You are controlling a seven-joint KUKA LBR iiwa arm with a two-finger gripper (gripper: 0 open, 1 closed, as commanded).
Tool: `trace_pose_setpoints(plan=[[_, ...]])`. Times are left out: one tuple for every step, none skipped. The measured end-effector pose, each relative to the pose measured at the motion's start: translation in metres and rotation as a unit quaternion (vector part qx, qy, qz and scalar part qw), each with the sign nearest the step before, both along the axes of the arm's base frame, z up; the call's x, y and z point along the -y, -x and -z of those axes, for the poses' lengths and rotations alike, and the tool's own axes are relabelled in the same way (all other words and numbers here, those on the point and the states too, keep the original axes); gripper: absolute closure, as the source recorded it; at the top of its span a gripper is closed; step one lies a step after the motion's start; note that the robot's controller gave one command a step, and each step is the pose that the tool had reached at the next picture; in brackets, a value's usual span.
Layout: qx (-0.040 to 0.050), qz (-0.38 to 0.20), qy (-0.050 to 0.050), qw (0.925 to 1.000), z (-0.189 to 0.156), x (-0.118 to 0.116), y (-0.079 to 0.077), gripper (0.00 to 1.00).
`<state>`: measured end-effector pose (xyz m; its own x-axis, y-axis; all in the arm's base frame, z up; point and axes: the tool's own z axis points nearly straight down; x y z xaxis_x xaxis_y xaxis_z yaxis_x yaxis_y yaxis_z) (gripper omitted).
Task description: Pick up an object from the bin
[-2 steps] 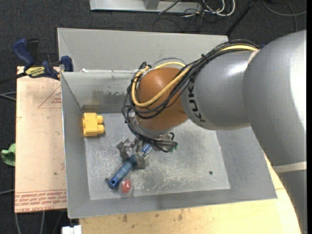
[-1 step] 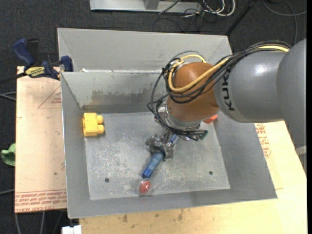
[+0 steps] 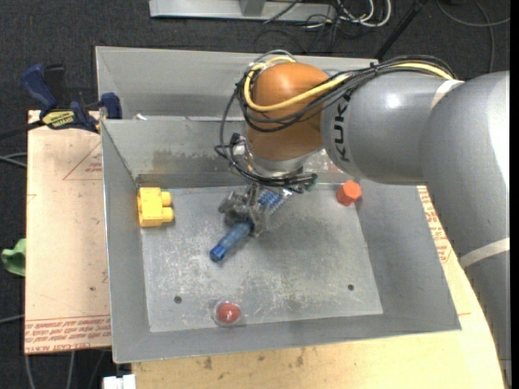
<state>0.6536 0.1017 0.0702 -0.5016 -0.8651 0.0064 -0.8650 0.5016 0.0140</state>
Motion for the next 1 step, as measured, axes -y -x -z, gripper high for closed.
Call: trace_pose_setpoints(plan=[[0.0126, 0.001, -0.001, 0.9999, -0.1217, 0.0048, 0.0056, 1.00]])
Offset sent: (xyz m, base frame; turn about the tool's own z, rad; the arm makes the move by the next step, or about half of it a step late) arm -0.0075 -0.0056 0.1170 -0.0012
